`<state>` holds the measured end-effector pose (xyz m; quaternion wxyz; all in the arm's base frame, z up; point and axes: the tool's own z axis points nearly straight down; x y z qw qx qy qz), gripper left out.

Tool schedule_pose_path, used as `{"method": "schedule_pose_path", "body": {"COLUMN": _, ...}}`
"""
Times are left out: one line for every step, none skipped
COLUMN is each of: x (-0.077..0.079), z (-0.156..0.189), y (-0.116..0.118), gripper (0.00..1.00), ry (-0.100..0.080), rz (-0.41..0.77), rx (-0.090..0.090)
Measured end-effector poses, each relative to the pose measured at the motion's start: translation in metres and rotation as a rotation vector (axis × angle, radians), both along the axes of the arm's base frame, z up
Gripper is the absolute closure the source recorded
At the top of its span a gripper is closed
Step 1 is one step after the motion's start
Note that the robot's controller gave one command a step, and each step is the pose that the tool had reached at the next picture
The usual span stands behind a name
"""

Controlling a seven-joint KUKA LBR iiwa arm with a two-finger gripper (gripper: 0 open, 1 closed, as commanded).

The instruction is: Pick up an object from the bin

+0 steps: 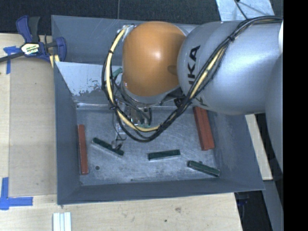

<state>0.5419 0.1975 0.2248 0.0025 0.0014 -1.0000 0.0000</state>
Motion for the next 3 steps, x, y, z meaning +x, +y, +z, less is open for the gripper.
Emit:
{"method": "schedule_pose_path", "body": {"x": -0.02, "z": -0.146, "y": -0.046, "gripper": 0.0, "ry": 0.001, "rz": 0.167, "rx": -0.002}}
{"method": "schedule_pose_path", "body": {"x": -0.018, "z": -0.142, "y": -0.044, "gripper": 1.0, "ry": -0.007, "rz": 0.166, "rx": 0.001}}
{"method": "schedule_pose_path", "body": {"x": -0.022, "z": 0.03, "y": -0.042, "gripper": 1.0, "ry": -0.016, "rz": 0.134, "rx": 0.002}}
